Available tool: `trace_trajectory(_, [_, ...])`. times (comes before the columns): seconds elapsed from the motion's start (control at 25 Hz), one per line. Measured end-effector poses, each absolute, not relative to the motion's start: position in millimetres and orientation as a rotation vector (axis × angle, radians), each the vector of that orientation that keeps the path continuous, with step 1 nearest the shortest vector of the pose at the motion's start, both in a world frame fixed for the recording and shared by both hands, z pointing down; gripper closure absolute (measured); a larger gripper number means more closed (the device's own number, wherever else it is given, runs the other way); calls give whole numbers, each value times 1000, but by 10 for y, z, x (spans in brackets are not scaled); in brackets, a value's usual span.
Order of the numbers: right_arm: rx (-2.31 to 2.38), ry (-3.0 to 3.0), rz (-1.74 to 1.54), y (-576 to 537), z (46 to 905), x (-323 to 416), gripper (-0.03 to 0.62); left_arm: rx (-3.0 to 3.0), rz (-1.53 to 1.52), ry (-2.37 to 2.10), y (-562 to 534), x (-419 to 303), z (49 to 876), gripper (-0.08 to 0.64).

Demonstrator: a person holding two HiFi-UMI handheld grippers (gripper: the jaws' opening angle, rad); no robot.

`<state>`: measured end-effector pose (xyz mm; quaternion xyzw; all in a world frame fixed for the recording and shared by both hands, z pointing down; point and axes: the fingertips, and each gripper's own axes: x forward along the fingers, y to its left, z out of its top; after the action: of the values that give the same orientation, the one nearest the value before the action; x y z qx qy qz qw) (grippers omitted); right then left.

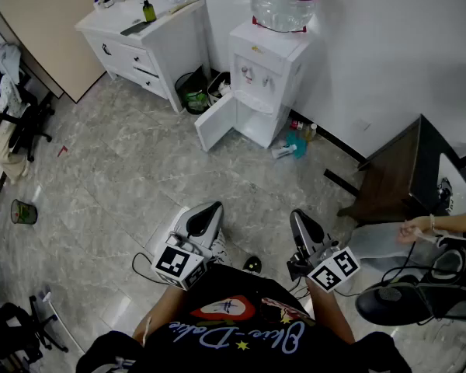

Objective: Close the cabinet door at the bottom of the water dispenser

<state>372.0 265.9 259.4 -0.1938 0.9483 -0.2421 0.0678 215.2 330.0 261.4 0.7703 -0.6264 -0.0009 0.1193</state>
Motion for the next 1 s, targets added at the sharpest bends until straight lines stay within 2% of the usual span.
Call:
trace_trajectory(0.12, [-589, 2837, -740, 2353, 2647, 3487, 575, 2385, 152, -1836, 3000, 2011, 2695, 563])
trace_trajectory(0.2, [-591, 2811, -743, 2104, 2681, 3282, 575, 2419, 108, -1808, 2764, 1800, 2709, 563])
trace_trajectory(0.6, [-828, 2881, -662, 444, 3067, 1434, 575, 2388, 138, -1668, 1160, -38, 3255, 563])
trace_trajectory(0.8, [-1012, 2902, -655, -213, 3527, 745, 575, 2373, 300, -1616, 628, -726, 3784, 563])
trace_trajectory(1.0, [-1139, 2876, -776, -715, 4327, 273, 575, 2295, 328, -1621, 41, -1120, 4614, 563])
